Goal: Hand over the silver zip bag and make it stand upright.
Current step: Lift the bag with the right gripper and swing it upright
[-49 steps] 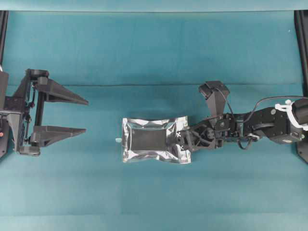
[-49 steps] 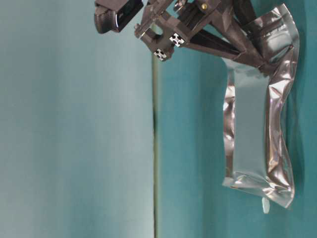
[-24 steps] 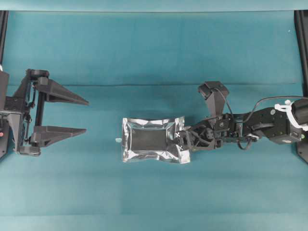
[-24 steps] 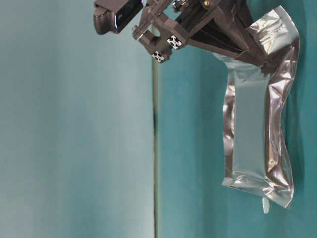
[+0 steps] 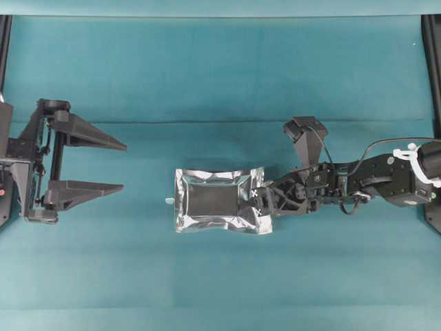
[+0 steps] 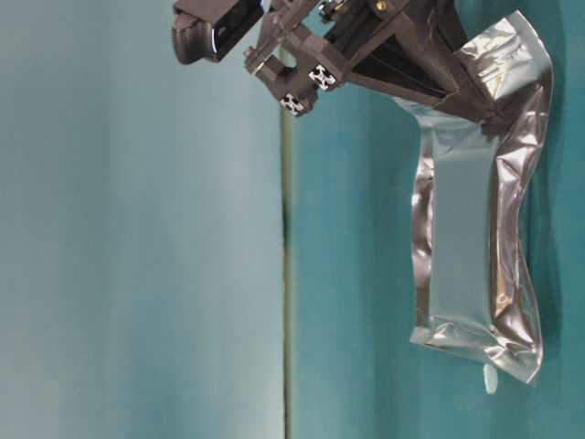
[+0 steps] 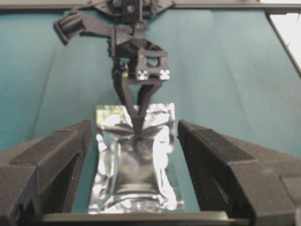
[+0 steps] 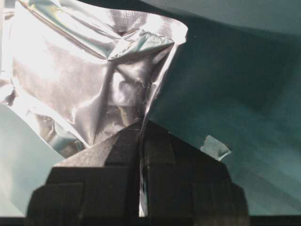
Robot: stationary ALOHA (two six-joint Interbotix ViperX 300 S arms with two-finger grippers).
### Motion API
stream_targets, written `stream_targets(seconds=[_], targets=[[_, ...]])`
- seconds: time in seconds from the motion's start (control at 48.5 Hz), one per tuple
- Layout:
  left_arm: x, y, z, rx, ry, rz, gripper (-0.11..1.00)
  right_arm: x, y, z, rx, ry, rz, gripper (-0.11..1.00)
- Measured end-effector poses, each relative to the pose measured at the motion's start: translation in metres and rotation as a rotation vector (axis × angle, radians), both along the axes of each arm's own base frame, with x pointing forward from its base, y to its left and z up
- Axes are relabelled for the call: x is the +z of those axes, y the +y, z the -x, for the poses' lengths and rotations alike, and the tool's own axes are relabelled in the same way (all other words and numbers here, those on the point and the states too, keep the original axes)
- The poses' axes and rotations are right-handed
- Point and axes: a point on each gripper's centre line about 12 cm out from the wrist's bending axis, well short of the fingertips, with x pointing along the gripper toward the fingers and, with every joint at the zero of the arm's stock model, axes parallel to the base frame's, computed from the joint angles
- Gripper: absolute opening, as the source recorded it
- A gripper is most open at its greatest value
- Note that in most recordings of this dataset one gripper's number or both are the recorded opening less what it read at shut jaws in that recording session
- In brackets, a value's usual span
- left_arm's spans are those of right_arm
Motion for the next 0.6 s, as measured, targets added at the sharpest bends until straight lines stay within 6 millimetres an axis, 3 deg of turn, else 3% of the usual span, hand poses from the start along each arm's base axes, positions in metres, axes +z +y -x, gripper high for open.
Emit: stream_targets(seconds=[0.392, 0.598], targets=[[0.0, 0.0, 0.001, -0.001, 0.0, -0.006, 0.82, 0.033, 0.002, -0.013, 0.143, 0.059, 0.075, 0.06], [0.001, 0.0, 0.001, -0.001, -0.005, -0.004, 0.82, 0.06, -0.009, -0.028, 0.235, 0.096, 0.14, 0.06]])
